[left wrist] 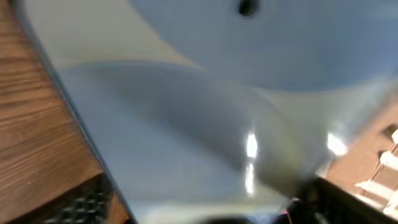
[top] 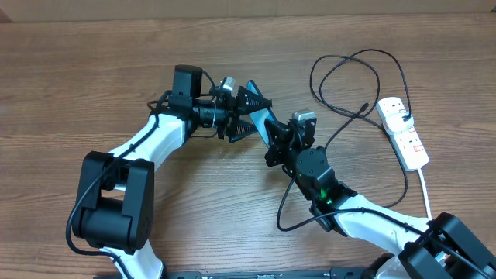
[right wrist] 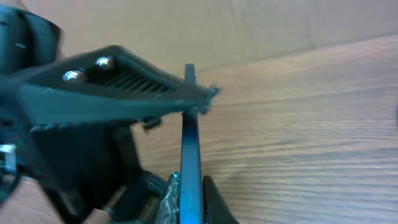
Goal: Plug charger to phone and switch on socket
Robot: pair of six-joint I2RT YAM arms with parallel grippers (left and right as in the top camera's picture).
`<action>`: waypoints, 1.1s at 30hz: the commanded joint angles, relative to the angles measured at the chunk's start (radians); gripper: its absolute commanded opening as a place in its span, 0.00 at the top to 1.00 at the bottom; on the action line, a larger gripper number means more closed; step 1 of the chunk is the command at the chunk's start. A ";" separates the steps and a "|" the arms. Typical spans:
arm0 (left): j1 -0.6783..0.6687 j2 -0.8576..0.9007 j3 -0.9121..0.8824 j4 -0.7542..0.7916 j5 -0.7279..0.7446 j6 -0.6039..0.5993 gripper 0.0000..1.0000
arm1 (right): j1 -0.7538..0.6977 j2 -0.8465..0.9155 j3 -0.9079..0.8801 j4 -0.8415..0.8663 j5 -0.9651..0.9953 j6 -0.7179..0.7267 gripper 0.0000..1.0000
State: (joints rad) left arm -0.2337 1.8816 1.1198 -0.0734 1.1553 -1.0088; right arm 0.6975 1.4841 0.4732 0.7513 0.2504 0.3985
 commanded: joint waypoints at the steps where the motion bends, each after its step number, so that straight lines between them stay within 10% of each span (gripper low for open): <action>1: 0.000 0.003 0.011 0.044 0.024 -0.006 0.00 | 0.010 -0.023 0.019 0.027 -0.008 0.077 0.96; 9: 0.055 -0.019 0.011 0.398 0.029 -0.072 0.00 | -0.014 -0.134 0.019 -0.079 0.000 0.275 0.96; 17: 0.179 -0.222 0.011 0.311 0.052 0.117 0.00 | -0.118 -0.439 0.019 -0.435 -0.023 0.512 0.96; 27: 0.269 -0.681 0.011 -0.513 -0.379 0.541 0.00 | -0.282 -0.683 0.018 -0.826 -0.336 0.635 0.96; 33: 0.269 -0.971 0.011 -0.926 -0.765 0.530 0.00 | -0.278 -0.644 0.001 -0.828 -0.531 0.813 0.96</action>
State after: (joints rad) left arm 0.0334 1.0378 1.1324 -0.9188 0.6754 -0.5362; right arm 0.4191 0.8268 0.4759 -0.0975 -0.1234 1.0756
